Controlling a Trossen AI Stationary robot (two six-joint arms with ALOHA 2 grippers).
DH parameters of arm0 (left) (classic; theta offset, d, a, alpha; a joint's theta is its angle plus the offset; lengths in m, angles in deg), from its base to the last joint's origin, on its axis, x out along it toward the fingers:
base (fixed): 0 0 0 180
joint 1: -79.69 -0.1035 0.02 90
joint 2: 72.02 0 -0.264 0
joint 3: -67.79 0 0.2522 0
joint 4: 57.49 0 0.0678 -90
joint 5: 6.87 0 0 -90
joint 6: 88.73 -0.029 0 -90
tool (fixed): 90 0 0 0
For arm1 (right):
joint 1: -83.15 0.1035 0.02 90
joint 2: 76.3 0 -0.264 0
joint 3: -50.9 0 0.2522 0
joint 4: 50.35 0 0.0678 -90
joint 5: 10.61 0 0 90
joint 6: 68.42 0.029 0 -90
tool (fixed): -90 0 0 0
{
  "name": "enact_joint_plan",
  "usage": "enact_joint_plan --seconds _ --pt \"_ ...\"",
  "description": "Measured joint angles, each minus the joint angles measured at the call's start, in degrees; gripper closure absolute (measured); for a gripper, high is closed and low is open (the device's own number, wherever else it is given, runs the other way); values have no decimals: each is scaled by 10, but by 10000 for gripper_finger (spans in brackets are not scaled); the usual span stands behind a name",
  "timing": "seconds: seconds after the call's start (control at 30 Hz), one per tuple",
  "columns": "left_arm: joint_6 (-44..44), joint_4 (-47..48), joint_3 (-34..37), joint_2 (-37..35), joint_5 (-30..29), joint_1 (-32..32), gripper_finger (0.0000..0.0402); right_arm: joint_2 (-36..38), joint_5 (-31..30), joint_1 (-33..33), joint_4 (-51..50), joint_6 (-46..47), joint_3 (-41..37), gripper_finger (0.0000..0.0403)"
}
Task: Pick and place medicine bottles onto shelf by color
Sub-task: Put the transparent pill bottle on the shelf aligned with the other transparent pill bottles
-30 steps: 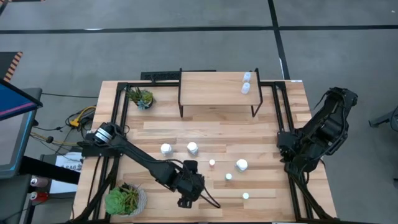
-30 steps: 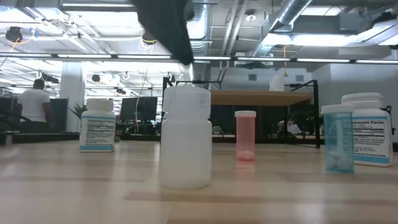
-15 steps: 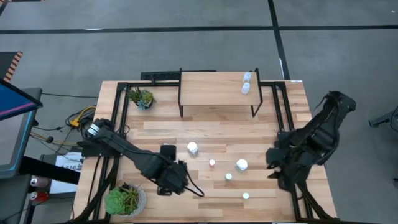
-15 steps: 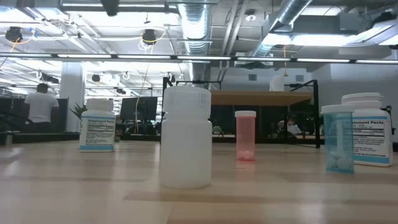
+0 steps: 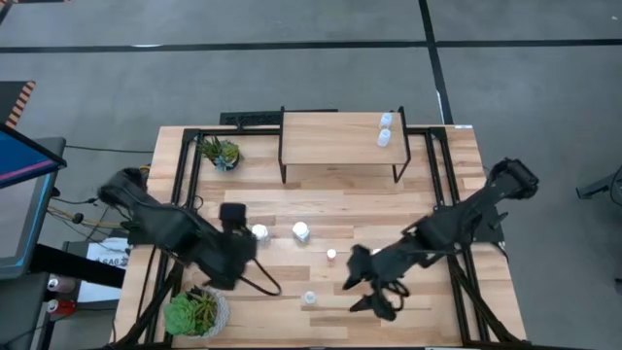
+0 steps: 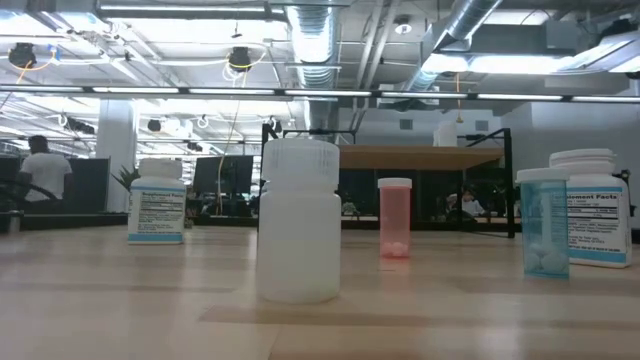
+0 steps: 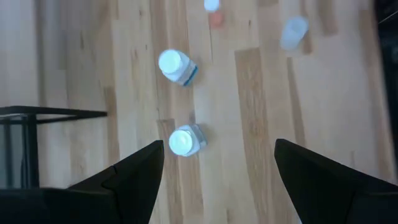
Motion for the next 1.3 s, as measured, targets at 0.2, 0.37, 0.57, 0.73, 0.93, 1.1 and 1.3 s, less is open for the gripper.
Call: enact_joint_plan --seconds 0.2,0.37,0.57,0.73,0.93,1.1,1.3 --pt "6 0 0 -75 -13 16 109 -70 1 -31 140 -35 3 106" --pt "11 0 0 -121 -25 41 109 -141 2 -53 169 -108 71 106" --pt "41 -3 45 -167 -45 81 109 -212 3 -81 108 -199 200 106" --pt "91 -55 200 -247 -51 117 109 -266 1 -92 -24 -221 296 106" --pt "89 -208 348 -358 -104 121 109 -299 1 -91 -148 -218 350 106" --pt "55 -306 422 -387 -219 66 109 -298 -1 -86 -202 -199 351 107" --pt "-69 -415 479 -391 -227 -46 109 -299 -1 -86 -221 -182 349 107"
